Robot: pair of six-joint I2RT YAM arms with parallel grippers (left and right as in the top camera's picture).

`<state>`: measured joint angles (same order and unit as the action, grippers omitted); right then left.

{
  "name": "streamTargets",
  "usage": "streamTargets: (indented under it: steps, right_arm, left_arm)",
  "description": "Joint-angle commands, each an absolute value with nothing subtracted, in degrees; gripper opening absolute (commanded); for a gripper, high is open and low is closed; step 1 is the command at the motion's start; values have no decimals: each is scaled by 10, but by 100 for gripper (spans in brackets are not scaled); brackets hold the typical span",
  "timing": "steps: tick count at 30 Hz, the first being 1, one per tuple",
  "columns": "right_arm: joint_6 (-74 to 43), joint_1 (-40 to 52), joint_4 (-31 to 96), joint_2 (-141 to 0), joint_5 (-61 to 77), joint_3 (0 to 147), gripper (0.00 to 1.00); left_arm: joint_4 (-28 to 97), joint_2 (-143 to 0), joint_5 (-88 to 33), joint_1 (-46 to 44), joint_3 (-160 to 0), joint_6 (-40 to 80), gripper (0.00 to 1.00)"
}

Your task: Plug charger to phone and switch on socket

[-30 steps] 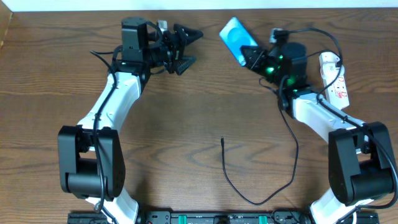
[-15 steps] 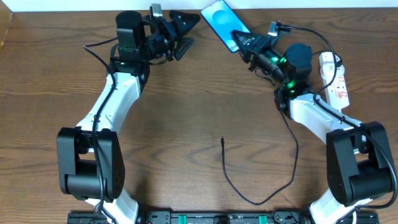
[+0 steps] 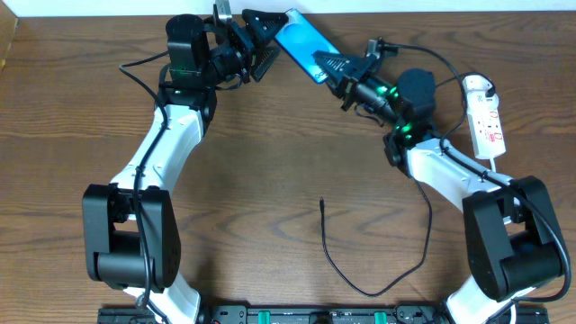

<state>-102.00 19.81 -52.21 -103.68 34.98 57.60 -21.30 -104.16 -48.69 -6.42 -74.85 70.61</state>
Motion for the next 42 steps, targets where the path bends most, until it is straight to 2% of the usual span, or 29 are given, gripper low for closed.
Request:
streamTargets:
  steps: [1,10,20,23,27,30,38,39,41,42]
  right_arm:
    - [-1061,218,-533,-1033,351,585,1]
    - [-1067,238,-540,-1033,333,585,1]
    - [-1067,238,-540,-1033,329,585,2]
    - [-1067,238,-540,-1033,329,585,1]
    - [-1067,238,-540,-1033,329,585,2]
    - [-1067,238,-540,-1033,329,585,2]
    - [-1067,239,-538,-1033,326,585,2]
    - [-1067,238,-538,-1033,324,585,9]
    - [-1067,238,-538,-1033,315,585,42]
    - [-1067,238,-538,-1033,314,585,63]
  left_arm:
    - [-220,-1030,-472,-65,-753,708,89]
    - [-220,-1030,-468,-75,-753,708,88]
    - [-220,-1030,-454,-75,-753,708,39]
    - [-220,-1030,-454,-75,-753,708,34]
    - [-220,-1030,-454,-75,-753,708,22]
    - [-220,-1030,-454,-75,-753,708,7]
    - [-220,-1030,-454,-75,-753,708,7]
    - [-220,-1030,-454,-75,-753,708,8]
    - [-220,-1030,-454,-75,-754,708,7]
    - [-220,-1030,-454,-75,-753,708,7]
